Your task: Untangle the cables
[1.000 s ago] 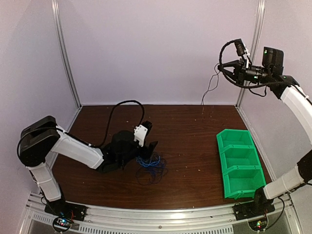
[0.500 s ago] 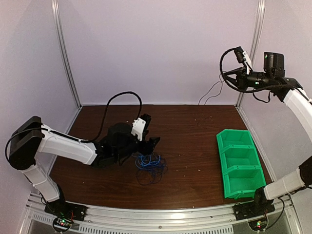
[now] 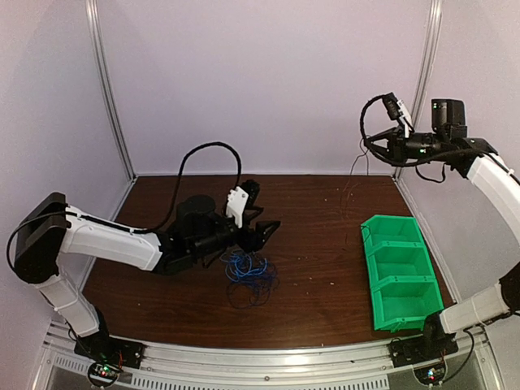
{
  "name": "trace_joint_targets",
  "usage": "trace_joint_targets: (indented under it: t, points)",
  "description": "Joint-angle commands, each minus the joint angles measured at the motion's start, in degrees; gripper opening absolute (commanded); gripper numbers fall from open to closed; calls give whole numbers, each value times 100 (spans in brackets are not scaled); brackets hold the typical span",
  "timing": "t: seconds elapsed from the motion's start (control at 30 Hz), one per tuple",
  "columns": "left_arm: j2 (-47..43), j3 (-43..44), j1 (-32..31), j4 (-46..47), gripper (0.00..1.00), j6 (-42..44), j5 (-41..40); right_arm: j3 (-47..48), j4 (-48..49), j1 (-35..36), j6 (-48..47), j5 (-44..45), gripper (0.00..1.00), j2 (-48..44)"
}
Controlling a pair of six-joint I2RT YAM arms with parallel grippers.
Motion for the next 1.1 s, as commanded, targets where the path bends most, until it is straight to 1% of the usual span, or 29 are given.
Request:
trace_joint_targets:
  t: [0.0, 0.17, 0.47, 0.5, 0.7, 0.83, 0.9, 0.93, 1.07]
  points:
    - [260, 169, -10, 269, 64, -178, 449, -189, 142, 130, 209, -279, 0, 4]
    - [257, 31, -15, 265, 63, -382, 522, -183, 121, 119, 70, 326, 0, 123]
    - [18, -408, -13, 205, 63, -492, 324, 179, 105, 55, 78, 924, 0, 58]
    - [9, -426, -15, 189, 63, -504, 182, 221, 51, 33, 53, 976, 0, 50]
    - [22, -502, -16, 224, 63, -557, 22, 267, -37, -323, -7, 1370, 0, -103]
    - [61, -470, -13, 266, 63, -585, 16, 252, -234, -659, -112, 1401, 0, -160]
    - [97, -444, -10, 282, 63, -591, 4, 157, -270, -710, -146, 1397, 0, -233]
    - [110, -436, -13, 280, 63, -580, 0, 90, -265, -890, -156, 1400, 0, -290]
    - [210, -391, -15, 266, 63, -543, -19, -166, -251, -1094, -211, 1413, 0, -489]
